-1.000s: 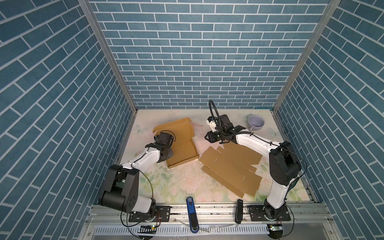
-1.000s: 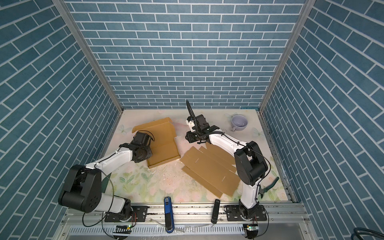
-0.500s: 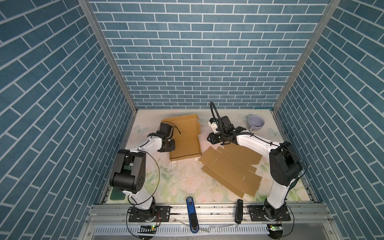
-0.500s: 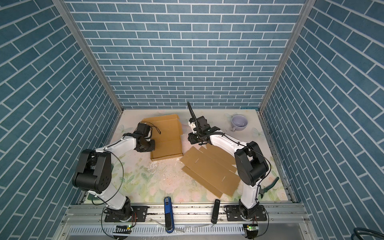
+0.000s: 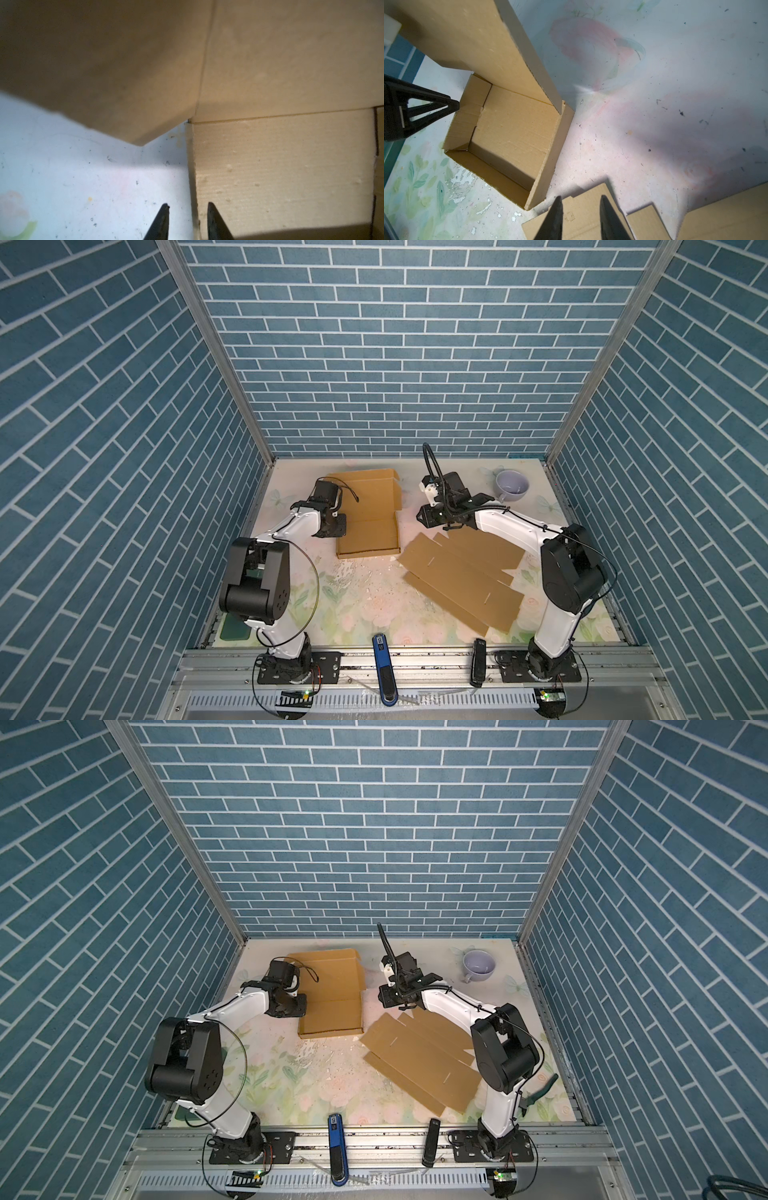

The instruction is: Fold the paper box

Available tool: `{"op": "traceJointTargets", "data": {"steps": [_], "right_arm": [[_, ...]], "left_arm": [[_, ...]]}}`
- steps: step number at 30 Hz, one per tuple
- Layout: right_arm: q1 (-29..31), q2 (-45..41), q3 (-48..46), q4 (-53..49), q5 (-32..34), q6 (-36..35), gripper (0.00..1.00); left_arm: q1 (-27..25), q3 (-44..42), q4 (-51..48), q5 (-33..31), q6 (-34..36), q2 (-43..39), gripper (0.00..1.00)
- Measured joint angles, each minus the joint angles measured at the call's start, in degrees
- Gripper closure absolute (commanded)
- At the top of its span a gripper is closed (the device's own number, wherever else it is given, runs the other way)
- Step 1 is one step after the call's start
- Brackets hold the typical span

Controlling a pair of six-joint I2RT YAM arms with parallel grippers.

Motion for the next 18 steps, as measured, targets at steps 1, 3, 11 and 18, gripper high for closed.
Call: {"op": "traceJointTargets", "data": {"steps": [1,3,11,18], "right_arm": [[0.00,0.00,0.00,0.33,-0.02,0.11,0.67],[0.00,0.00,0.00,0.92,-0.02,0.55,0.67],[0.22,-0.04,0.17,1.55,0.46,1.42,0.65],[0.92,-0.02,5.77,-2.21,2.10,1.46,0.64]], "left_arm": [[0.02,0.00,-0.33,0.17,-0.39,-0.79,0.56],[0.07,-0.02,-1.42,0.55,-0.96,-3.43,0.54],[1.66,1.70,-6.60,2.54,-3.63,-21.66,0.49],[5.38,8.22,-8.87,5.57,-1.42,-19.39,0.48]]}}
